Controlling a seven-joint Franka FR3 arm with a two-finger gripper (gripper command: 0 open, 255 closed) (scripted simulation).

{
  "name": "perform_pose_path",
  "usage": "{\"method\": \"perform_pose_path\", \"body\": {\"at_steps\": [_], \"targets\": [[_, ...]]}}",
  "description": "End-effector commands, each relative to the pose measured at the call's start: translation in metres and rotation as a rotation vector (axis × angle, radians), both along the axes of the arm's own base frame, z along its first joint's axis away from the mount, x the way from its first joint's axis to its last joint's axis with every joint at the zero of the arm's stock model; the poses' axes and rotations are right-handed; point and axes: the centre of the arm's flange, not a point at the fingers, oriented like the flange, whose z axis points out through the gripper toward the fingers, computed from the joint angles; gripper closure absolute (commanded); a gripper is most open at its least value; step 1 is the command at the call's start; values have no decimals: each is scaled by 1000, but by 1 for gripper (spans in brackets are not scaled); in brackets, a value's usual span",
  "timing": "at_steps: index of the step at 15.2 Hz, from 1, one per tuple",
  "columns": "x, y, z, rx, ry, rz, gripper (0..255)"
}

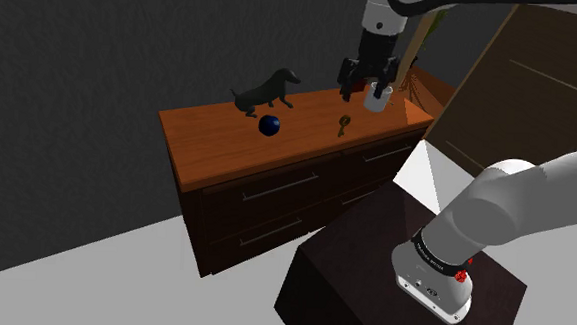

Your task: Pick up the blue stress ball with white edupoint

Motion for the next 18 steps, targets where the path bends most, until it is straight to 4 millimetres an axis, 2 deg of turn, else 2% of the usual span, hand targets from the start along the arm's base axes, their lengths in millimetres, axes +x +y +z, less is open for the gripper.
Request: {"method": "perform_pose_path", "body": {"at_steps": [1, 10, 18], "targets": [[21, 10, -16, 8, 9, -75, 0], [118, 38, -83, 39, 53, -388, 0], [206, 39, -145, 67, 91, -666, 0]]}}
